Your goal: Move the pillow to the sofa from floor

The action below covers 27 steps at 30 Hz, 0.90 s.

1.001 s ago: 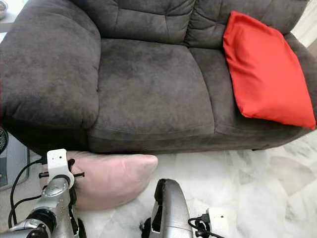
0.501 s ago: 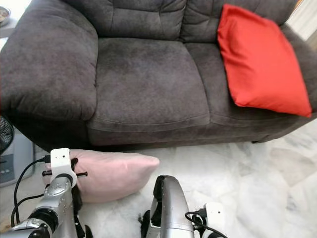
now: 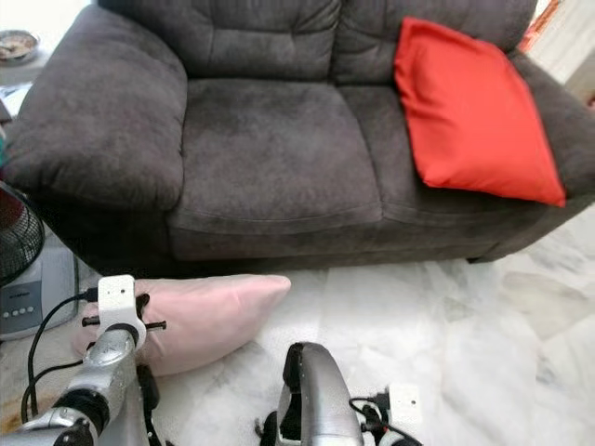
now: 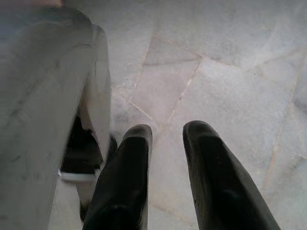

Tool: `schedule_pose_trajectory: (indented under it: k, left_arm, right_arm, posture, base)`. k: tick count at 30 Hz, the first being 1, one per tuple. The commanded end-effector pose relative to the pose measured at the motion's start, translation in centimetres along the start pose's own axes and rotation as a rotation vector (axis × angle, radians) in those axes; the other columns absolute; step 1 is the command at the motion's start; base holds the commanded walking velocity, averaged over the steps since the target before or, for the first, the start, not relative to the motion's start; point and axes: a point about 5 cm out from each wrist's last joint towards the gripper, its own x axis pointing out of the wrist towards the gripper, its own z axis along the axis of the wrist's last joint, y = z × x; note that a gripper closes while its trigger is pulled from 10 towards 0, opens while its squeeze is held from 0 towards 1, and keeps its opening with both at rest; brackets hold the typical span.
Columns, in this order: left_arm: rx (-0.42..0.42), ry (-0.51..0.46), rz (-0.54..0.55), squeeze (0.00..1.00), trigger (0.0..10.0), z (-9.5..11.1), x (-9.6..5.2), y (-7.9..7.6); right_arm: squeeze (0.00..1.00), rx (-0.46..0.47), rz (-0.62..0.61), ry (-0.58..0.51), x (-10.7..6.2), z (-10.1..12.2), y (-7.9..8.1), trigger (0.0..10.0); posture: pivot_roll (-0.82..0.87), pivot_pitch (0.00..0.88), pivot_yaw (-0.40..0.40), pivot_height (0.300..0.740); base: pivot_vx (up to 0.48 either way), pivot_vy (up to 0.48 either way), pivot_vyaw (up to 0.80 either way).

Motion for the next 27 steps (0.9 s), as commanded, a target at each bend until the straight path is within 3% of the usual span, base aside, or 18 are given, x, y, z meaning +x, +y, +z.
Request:
schedule_pose_trajectory:
  k: [1, 4, 8, 13, 27]
  left_arm:
    - [0.007, -0.104, -0.031, 0.0, 10.0, 1.9, 0.3, -0.4]
    - [0.034, -0.184, -0.098, 0.0, 10.0, 3.0, 0.1, -1.1]
    - [0.064, -0.221, -0.123, 0.0, 10.0, 3.3, -0.2, -1.6]
    - [0.058, -0.237, -0.13, 0.0, 10.0, 3.6, -0.5, -2.0]
    - [0.056, -0.234, -0.134, 0.0, 10.0, 3.6, -0.7, -2.2]
  right_arm:
    - [0.0, 0.014, 0.026, -0.007, 0.2, -0.1, 0.9, 10.0]
    - [0.0, 0.021, 0.025, -0.02, 0.2, 0.0, 1.0, 10.0]
    - [0.0, 0.008, 0.014, -0.023, 0.3, 0.1, 1.1, 10.0]
    - [0.0, 0.01, 0.018, -0.029, 0.3, 0.2, 1.1, 10.0]
    - [0.0, 0.009, 0.008, -0.035, 0.4, 0.5, 1.0, 10.0]
  posture:
    - [0.14, 0.035, -0.112, 0.5]
    - [0.14, 0.021, -0.101, 0.5]
    - [0.14, 0.008, -0.093, 0.5]
    - [0.15, 0.0, -0.094, 0.508]
    - [0.16, 0.029, -0.104, 0.593]
  base:
    - [0.0, 0.0, 0.0]
    - [0.0, 0.0, 0.0]
    - [0.0, 0.0, 0.0]
    - [0.0, 0.0, 0.0]
    - [0.0, 0.0, 0.0]
